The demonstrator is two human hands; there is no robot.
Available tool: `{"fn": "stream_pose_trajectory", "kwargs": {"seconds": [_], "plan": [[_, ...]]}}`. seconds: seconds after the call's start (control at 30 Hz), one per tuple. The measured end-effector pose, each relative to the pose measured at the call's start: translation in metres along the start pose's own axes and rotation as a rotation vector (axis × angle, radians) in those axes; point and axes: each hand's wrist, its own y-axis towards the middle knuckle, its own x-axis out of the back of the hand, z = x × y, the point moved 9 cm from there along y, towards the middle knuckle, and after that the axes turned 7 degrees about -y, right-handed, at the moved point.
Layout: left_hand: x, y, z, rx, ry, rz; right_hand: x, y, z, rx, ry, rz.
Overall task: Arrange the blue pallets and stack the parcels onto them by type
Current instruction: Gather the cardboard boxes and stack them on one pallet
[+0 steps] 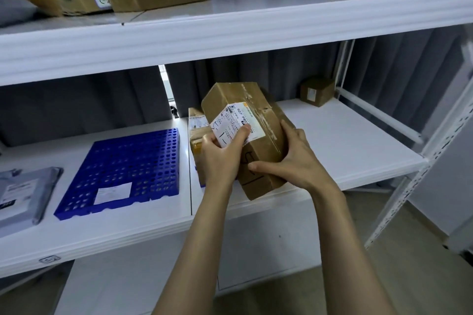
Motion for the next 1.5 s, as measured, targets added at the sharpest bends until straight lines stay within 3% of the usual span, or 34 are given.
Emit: {"fn": "stream_pose_trajectory", "kwargs": {"seconds": [0.13, 0.23, 0.43, 0.63, 0.77, 1.03, 1.3, 1.5], "plan": [[-0.009, 0.001, -0.005, -0.009, -0.079, 0.082, 0.003, 0.003, -0.004, -0.03, 0.232, 0.028], [-0.013, 0.004, 0.004, 0.066, -0.122, 0.149, -0.003, 0.004, -0.006, -0.046, 0.5, 0.126], [-0.013, 0.008, 0.026, 0.21, -0.159, 0.241, -0.018, 0.005, -0.019, -0.121, 0.763, 0.269], [-0.003, 0.013, 0.029, 0.268, -0.157, 0.199, -0.035, 0.007, -0.033, -0.276, 0.883, 0.293], [0.012, 0.013, 0.025, 0.257, -0.199, 0.083, -0.038, 0.01, -0.024, -0.249, 0.922, 0.296], [0.049, 0.013, 0.026, 0.186, -0.423, -0.234, -0.008, 0.013, 0.026, 0.155, 0.403, 0.134], [0.047, 0.02, 0.027, 0.103, -0.451, -0.07, 0.012, 0.004, 0.047, 0.377, 0.117, -0.107], [0.061, 0.028, 0.022, 0.076, -0.503, -0.004, 0.023, -0.001, 0.041, 0.412, 0.087, -0.104]]}}
